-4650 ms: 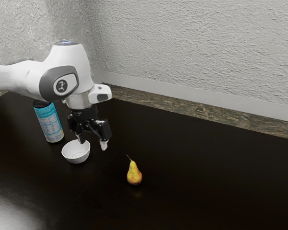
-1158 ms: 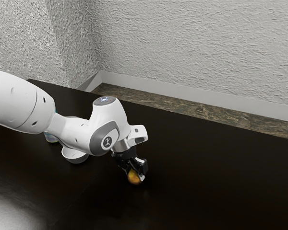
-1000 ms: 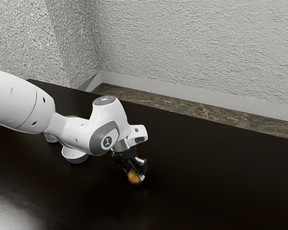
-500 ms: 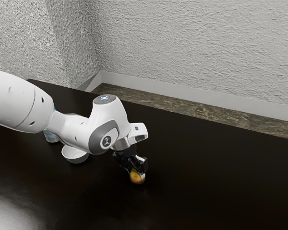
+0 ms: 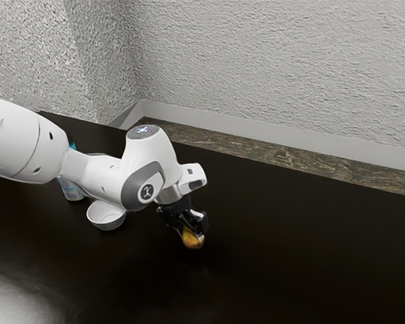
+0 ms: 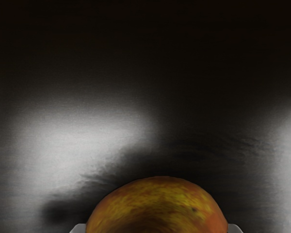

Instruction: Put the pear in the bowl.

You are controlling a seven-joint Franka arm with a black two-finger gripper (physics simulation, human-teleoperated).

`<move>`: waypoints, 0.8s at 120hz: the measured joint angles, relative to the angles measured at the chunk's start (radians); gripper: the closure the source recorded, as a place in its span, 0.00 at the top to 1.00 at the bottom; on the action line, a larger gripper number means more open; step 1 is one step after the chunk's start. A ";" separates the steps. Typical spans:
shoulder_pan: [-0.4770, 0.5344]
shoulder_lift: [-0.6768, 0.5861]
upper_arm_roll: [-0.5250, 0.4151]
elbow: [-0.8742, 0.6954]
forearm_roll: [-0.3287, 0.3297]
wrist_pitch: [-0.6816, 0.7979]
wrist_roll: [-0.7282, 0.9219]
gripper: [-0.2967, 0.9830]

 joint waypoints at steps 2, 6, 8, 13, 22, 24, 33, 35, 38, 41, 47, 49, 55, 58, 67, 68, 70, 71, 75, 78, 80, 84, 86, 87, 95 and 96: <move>0.000 -0.005 0.001 0.000 0.000 -0.001 0.001 0.38; 0.002 -0.019 0.003 -0.001 0.003 -0.002 0.003 0.39; 0.002 -0.026 0.004 -0.001 0.004 -0.003 0.004 0.39; 0.003 -0.045 0.011 -0.001 0.010 -0.006 0.006 0.40; 0.007 -0.084 0.021 -0.002 0.032 -0.017 0.010 0.41; 0.007 -0.092 0.026 -0.002 0.037 -0.020 0.011 0.41; 0.019 -0.130 0.039 -0.003 0.058 -0.040 0.016 0.44; 0.023 -0.138 0.042 -0.003 0.063 -0.046 0.017 0.45; 0.031 -0.149 0.047 -0.003 0.070 -0.055 0.020 0.45; 0.040 -0.157 0.052 -0.004 0.075 -0.063 0.022 0.46; 0.059 -0.165 0.063 -0.004 0.082 -0.080 0.027 0.47; 0.064 -0.166 0.067 -0.004 0.084 -0.085 0.029 0.48; 0.072 -0.169 0.088 -0.005 0.087 -0.100 0.035 0.49; 0.078 -0.171 0.098 -0.004 0.089 -0.108 0.038 0.49; 0.114 -0.173 0.111 -0.002 0.101 -0.129 0.046 0.49; 0.118 -0.173 0.112 -0.002 0.102 -0.131 0.047 0.49; 0.128 -0.173 0.113 -0.002 0.104 -0.135 0.049 0.49; 0.134 -0.173 0.114 -0.002 0.105 -0.137 0.050 0.49; 0.155 -0.172 0.115 -0.002 0.108 -0.143 0.054 0.49; 0.172 -0.171 0.116 -0.001 0.110 -0.147 0.057 0.50; 0.183 -0.170 0.116 -0.001 0.110 -0.149 0.059 0.50; 0.205 -0.167 0.117 0.001 0.112 -0.154 0.063 0.50; 0.216 -0.166 0.117 0.002 0.113 -0.156 0.065 0.50; 0.221 -0.165 0.117 0.002 0.113 -0.156 0.066 0.50; 0.254 -0.154 0.120 0.009 0.115 -0.162 0.072 0.50; 0.258 -0.152 0.120 0.010 0.115 -0.163 0.073 0.50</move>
